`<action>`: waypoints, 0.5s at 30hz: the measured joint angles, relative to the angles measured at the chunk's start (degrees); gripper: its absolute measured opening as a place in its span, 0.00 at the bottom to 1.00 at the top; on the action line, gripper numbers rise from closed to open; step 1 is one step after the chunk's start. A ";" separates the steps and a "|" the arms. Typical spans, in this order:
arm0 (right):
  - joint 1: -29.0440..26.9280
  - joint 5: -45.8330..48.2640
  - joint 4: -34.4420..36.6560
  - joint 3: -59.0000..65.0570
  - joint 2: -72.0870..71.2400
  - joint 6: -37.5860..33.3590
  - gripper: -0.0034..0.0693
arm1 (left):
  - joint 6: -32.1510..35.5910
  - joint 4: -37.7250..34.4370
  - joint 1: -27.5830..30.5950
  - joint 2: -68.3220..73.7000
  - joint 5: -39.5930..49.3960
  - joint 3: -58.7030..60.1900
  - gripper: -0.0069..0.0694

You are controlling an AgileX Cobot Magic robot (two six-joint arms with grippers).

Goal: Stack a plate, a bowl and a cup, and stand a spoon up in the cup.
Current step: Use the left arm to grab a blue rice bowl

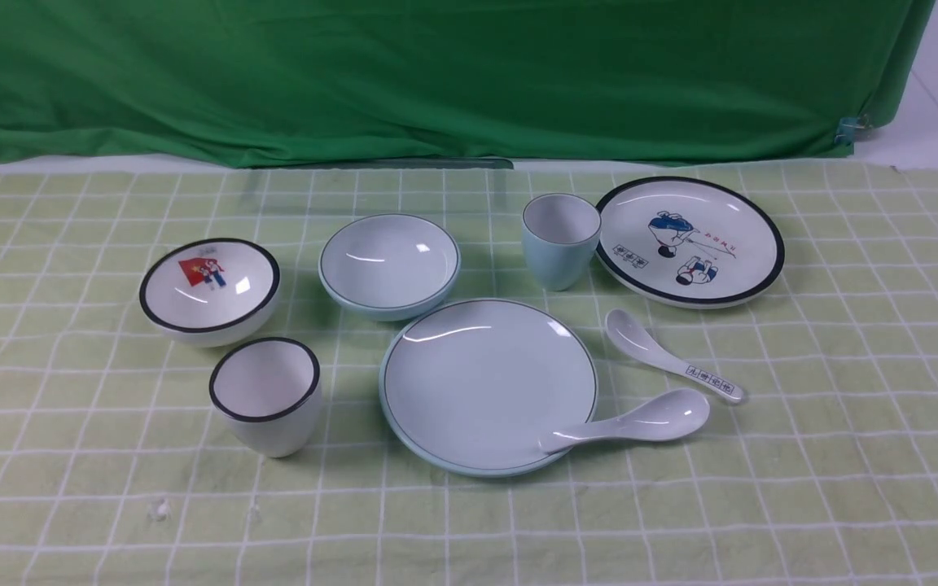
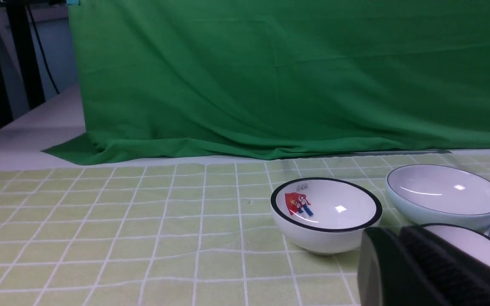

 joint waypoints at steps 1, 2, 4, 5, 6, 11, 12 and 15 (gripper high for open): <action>0.00 0.00 0.00 0.00 0.00 0.00 0.38 | 0.00 0.00 0.00 0.00 -0.11 0.00 0.08; 0.00 0.00 0.00 0.00 0.00 0.00 0.38 | 0.00 0.00 0.00 0.00 -0.14 0.00 0.08; 0.00 -0.05 0.00 0.00 0.00 0.00 0.38 | 0.00 0.00 0.00 0.00 -0.16 0.00 0.08; 0.00 -0.05 0.00 0.00 0.00 0.00 0.38 | 0.00 0.00 0.00 0.00 -0.22 0.00 0.08; 0.00 -0.28 0.00 0.00 0.00 -0.05 0.38 | 0.00 0.00 0.00 0.00 -0.30 0.00 0.08; 0.00 -4.85 0.00 0.00 0.00 0.02 0.38 | 0.06 0.64 0.00 0.00 -1.27 0.00 0.08; 0.00 -7.00 0.00 0.00 0.00 0.32 0.38 | 0.12 0.70 0.00 0.00 -1.27 0.00 0.08; 0.00 -11.37 0.00 0.00 0.00 0.85 0.38 | 0.20 0.83 0.00 0.00 -1.27 0.00 0.08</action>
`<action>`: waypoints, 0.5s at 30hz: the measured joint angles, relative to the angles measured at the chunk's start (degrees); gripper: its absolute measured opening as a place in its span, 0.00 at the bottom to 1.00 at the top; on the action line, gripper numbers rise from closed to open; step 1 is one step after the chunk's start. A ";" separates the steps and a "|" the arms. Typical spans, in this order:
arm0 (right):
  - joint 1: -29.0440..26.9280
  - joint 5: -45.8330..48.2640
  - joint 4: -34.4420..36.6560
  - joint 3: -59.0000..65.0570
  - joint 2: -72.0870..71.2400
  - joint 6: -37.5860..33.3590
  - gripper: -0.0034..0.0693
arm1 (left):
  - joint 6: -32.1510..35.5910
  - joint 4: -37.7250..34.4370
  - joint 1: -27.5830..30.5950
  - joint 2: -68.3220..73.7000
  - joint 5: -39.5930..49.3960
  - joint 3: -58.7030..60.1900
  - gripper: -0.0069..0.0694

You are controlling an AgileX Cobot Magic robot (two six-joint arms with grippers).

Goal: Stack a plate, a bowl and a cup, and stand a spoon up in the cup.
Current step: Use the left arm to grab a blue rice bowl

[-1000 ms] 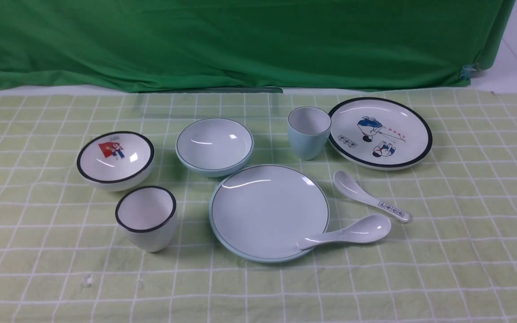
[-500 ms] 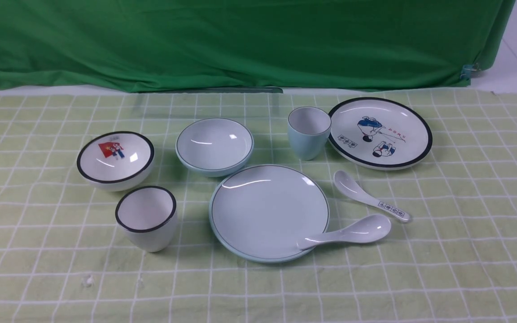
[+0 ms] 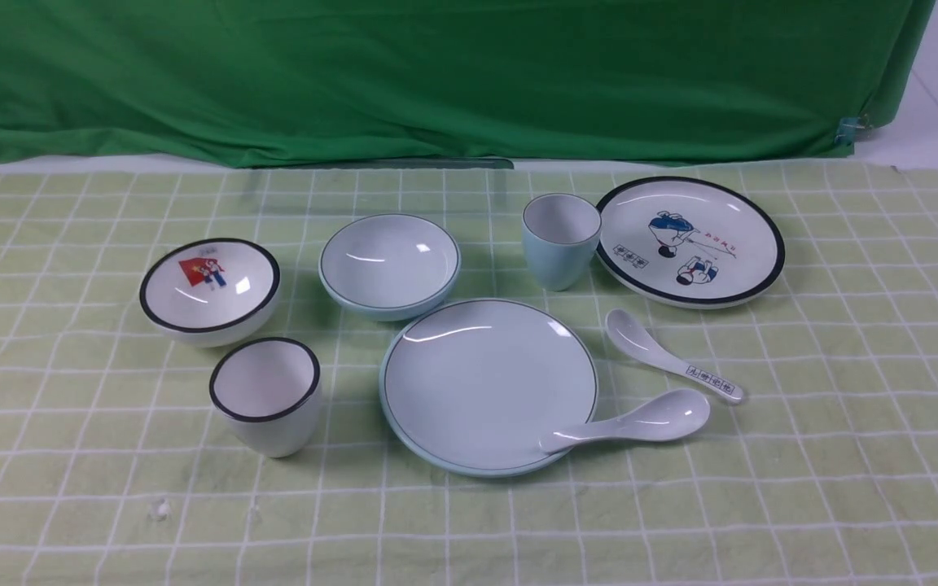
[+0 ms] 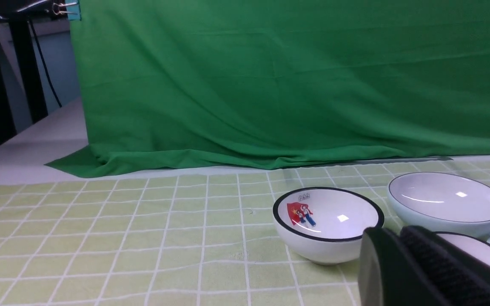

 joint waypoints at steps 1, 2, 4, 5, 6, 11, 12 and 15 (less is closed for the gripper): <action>0.00 -1.19 0.00 0.00 0.00 0.11 0.38 | 0.00 0.00 0.00 0.00 0.00 0.00 0.08; 0.00 -2.54 0.00 0.00 0.00 0.19 0.38 | 0.00 0.00 0.00 0.00 0.00 0.00 0.08; 0.00 -5.33 0.00 0.00 0.00 0.25 0.38 | 0.00 0.05 0.00 0.00 -0.66 0.00 0.08; 0.00 -7.20 0.00 0.00 0.00 0.25 0.38 | 0.00 0.05 0.00 0.00 -2.32 0.00 0.08; 0.00 -8.90 0.00 0.00 0.00 0.25 0.38 | 0.00 0.05 0.00 0.00 -4.36 0.00 0.08; 0.00 -16.39 0.00 0.00 0.00 0.18 0.38 | 0.00 0.19 0.00 0.00 -18.91 0.00 0.08; 0.00 -17.73 0.00 0.00 0.00 0.18 0.38 | 0.00 0.37 0.00 0.00 -21.68 0.00 0.08; 0.00 -22.68 0.00 0.00 0.00 4.88 0.38 | 0.00 1.24 0.00 0.00 -31.44 0.00 0.08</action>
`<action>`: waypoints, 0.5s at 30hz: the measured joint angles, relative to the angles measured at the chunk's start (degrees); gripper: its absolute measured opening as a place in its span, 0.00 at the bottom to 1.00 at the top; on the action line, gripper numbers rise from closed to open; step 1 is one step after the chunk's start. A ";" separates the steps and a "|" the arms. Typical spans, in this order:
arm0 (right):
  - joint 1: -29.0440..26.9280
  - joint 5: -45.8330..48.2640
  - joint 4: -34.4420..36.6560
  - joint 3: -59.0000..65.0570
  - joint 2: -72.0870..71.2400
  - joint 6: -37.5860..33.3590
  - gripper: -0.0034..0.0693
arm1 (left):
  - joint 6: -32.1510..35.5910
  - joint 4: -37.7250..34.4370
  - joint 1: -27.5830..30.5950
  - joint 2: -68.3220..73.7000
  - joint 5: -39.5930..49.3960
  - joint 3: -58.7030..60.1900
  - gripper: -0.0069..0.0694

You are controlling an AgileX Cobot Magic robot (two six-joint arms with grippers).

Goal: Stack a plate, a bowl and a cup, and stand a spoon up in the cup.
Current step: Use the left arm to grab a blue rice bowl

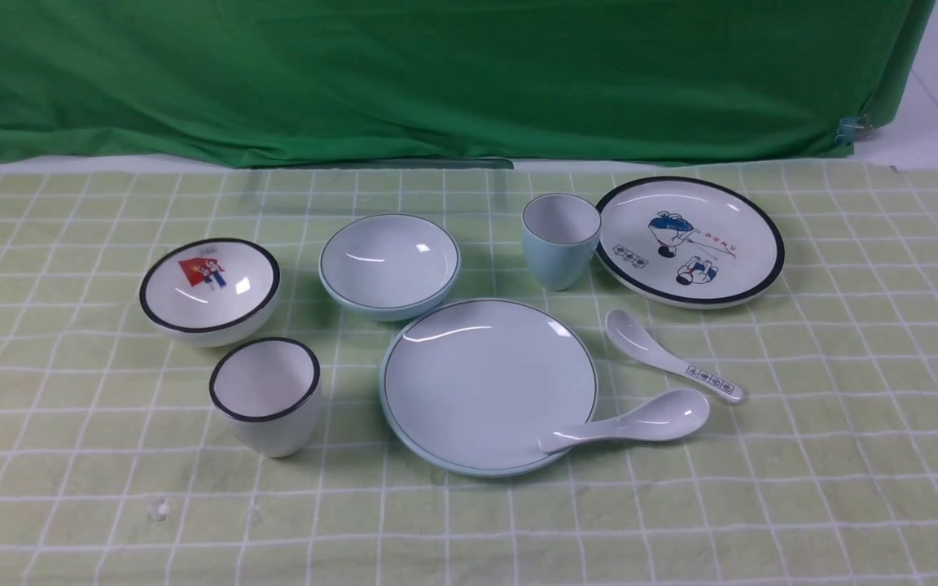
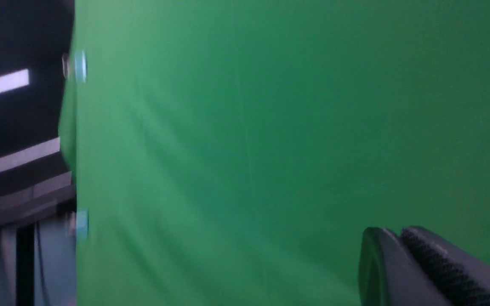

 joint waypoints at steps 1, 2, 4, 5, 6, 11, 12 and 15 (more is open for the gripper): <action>0.00 -1.29 0.00 0.00 0.00 3.41 0.38 | 0.00 0.28 0.00 0.00 -2.71 0.00 0.08; 0.00 -2.19 0.00 0.00 0.00 6.39 0.38 | 0.00 0.52 0.00 -0.05 -5.38 0.00 0.08; 0.00 -3.93 0.00 0.00 0.00 11.01 0.37 | 0.05 0.71 0.00 -0.05 -9.76 0.00 0.08; 0.00 -4.28 0.00 0.00 0.00 12.08 0.37 | 0.05 0.71 0.00 -0.05 -11.55 0.00 0.08; 0.00 -4.64 0.00 0.00 0.00 12.57 0.37 | 0.05 0.71 0.00 -0.05 -13.75 0.00 0.08; 0.00 -9.01 0.00 -0.16 1.05 12.82 0.34 | -0.93 0.71 0.00 -0.05 -23.71 -0.21 0.08; 0.00 -8.47 0.00 -0.84 1.53 11.62 0.31 | -0.93 0.71 0.00 -0.14 -23.47 -0.88 0.08; 0.00 -5.56 0.00 -6.10 4.77 5.94 0.17 | -0.93 0.55 0.00 0.37 -15.91 -7.51 0.08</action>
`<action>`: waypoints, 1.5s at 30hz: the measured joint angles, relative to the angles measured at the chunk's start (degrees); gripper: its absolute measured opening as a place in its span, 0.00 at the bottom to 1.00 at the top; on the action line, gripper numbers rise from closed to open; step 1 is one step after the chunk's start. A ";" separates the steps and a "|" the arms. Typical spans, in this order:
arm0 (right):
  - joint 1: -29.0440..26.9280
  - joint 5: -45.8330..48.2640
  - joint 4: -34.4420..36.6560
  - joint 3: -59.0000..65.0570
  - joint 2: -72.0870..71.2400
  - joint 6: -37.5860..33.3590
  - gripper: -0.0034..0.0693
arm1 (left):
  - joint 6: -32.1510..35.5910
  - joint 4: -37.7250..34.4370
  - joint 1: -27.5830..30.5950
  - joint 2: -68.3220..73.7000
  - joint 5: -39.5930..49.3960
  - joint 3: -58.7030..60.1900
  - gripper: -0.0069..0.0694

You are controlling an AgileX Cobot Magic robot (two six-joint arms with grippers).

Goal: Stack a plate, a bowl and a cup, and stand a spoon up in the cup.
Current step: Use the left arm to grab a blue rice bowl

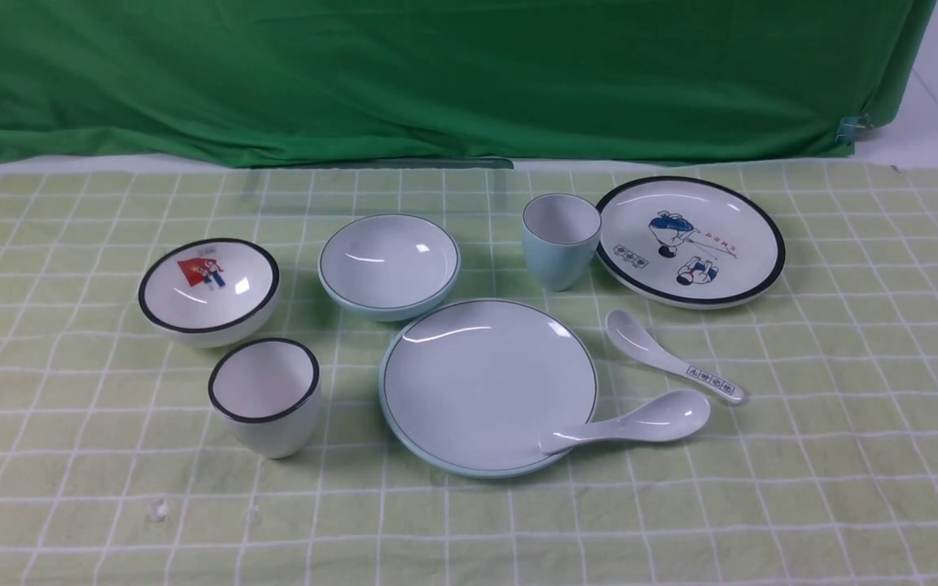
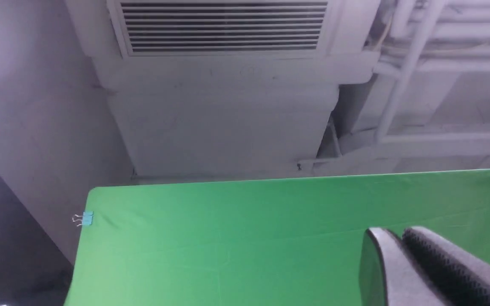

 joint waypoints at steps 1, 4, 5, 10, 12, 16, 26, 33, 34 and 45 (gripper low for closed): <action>0.00 0.71 0.00 -3.00 2.73 -2.85 0.11 | 0.00 -0.24 0.00 1.57 5.08 -4.82 0.08; 0.00 0.94 0.00 -8.38 7.92 -7.40 0.07 | 0.00 -0.64 0.00 5.52 14.61 -11.61 0.08; 0.00 1.02 0.00 -11.86 12.86 -9.98 0.07 | 0.38 -0.68 0.00 10.10 21.85 -16.40 0.08; 0.00 5.55 0.00 -17.97 28.03 -16.26 0.07 | 0.72 -0.04 0.00 22.39 32.19 -20.56 0.08; 0.00 7.67 0.00 -18.61 32.44 -16.39 0.07 | 0.00 -0.04 0.00 25.90 33.08 -20.56 0.08; 1.10 15.13 0.00 -19.81 41.87 -10.51 0.08 | -2.02 -0.04 0.00 35.61 32.84 -20.56 0.08; 14.54 58.96 0.00 -36.48 62.19 -21.24 0.09 | -9.93 0.48 -2.25 59.39 64.09 -36.05 0.08; 18.69 71.45 6.69 -51.31 77.45 -24.23 0.11 | 5.63 -16.14 -2.86 77.17 85.61 -53.56 0.08; 19.07 71.45 7.97 -52.60 79.12 -24.77 0.12 | 8.28 -18.98 -2.95 79.49 86.60 -55.80 0.09; 21.67 68.88 12.70 -55.61 86.84 -27.67 0.31 | 14.38 -14.56 -13.86 103.86 96.61 -83.10 0.53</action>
